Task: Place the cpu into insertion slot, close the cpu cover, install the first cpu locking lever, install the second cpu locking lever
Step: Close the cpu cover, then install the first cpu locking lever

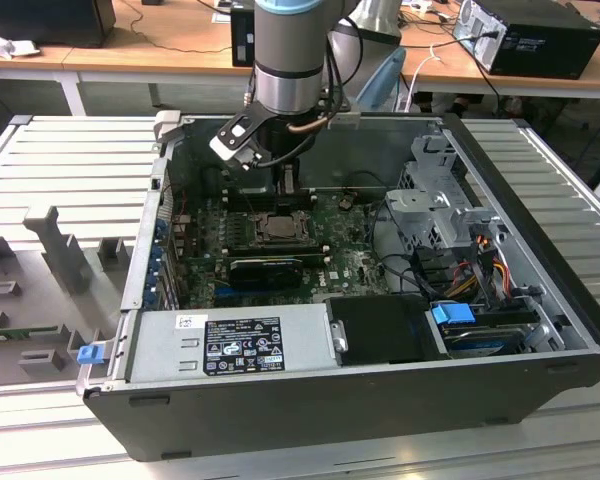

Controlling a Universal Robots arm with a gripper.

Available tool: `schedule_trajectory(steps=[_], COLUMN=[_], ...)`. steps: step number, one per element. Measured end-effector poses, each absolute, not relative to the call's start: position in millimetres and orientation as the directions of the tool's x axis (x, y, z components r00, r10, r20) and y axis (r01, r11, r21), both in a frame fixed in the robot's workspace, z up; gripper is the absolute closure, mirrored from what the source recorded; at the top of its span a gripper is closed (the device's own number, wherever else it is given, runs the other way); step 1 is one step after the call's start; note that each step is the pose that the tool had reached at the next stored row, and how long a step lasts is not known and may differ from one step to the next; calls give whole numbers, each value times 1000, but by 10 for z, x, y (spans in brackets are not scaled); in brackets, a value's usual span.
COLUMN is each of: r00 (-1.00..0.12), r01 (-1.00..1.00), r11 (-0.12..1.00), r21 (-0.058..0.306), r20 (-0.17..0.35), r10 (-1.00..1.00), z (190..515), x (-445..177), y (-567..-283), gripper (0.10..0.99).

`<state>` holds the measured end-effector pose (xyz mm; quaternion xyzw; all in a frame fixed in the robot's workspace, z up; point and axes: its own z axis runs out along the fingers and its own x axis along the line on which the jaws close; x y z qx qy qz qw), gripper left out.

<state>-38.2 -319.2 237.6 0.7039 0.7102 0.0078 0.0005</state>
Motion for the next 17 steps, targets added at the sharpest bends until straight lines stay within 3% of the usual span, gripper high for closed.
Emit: schedule_trajectory(steps=[7, 17], r00=[-9, -9], r01=[1000, 1000], r11=[9, 9], r21=[12, 12], r20=[10, 11], r10=[1000, 1000], z=[2384, 2665], x=[-411, -411], y=[-3193, -3192], gripper=[980, 980])
